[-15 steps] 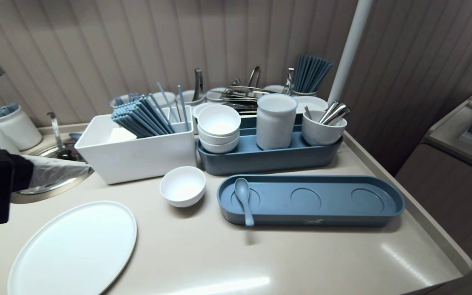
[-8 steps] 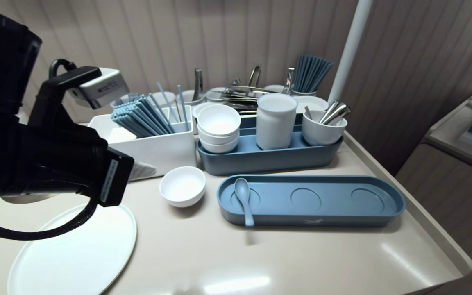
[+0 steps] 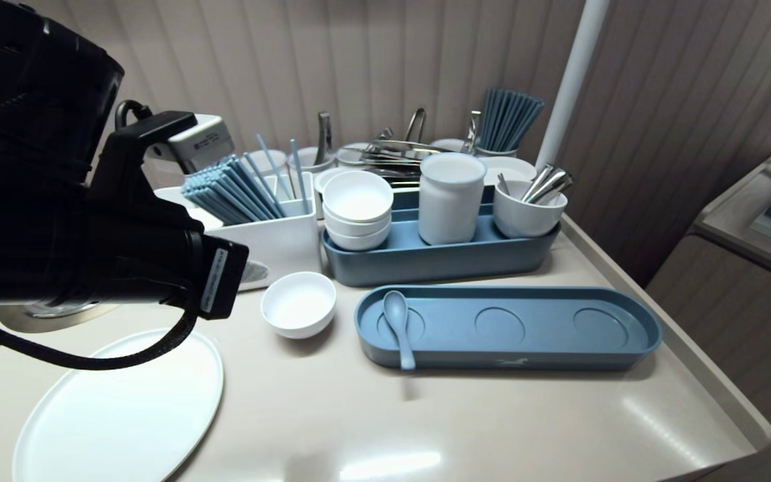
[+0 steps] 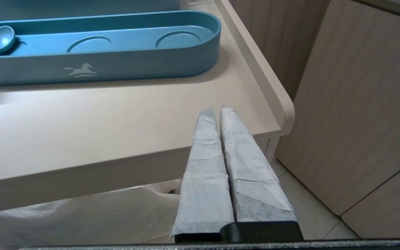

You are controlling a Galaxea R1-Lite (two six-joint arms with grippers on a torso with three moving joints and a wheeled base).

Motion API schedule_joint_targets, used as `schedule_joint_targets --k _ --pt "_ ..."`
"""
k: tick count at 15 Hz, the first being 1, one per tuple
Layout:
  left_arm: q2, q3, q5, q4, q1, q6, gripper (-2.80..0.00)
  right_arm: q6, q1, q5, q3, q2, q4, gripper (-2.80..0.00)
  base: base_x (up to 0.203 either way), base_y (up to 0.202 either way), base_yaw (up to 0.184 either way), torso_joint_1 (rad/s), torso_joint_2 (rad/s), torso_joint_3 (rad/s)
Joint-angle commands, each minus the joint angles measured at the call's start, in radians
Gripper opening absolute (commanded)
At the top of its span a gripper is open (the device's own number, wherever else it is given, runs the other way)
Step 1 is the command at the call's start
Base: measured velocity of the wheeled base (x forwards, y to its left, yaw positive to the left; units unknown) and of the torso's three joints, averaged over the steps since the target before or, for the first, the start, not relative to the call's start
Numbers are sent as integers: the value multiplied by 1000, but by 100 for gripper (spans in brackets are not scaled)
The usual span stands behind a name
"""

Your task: Pick the bowl and place it on the plate

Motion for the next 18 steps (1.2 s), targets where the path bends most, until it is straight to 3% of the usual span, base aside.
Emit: schedule_joint_targets --k 1,4,6,7,8,9,12,16,18 --pt "42 -14 79 1 -2 -12 -280 0 0 0 1 0 -1 -280 0 0 0 0 0 0" --pt "67 18 74 -139 -6 -22 -280 0 0 0 1 1 -1 -280 0 0 0 0 0 0" --pt "108 24 76 -164 -5 -25 -280 0 0 0 1 0 -1 -280 0 0 0 0 0 0" --pt "129 17 76 -170 -4 -28 0 0 0 0 1 1 -1 -280 0 0 0 0 0 0" --pt "146 7 82 -180 -2 -28 0 0 0 0 0 0 -1 -280 0 0 0 0 0 0" --pt "154 -10 83 -185 6 -25 -280 0 0 0 -1 1 -1 -280 0 0 0 0 0 0" --pt "227 -62 82 -186 62 -23 -280 0 0 0 -1 0 -1 -280 0 0 0 0 0 0" --pt "254 -98 76 -184 196 -1 -280 0 0 0 0 0 -1 -280 0 0 0 0 0 0" --pt "256 -98 72 -183 199 1 -280 0 0 0 1 1 -1 -280 0 0 0 0 0 0"
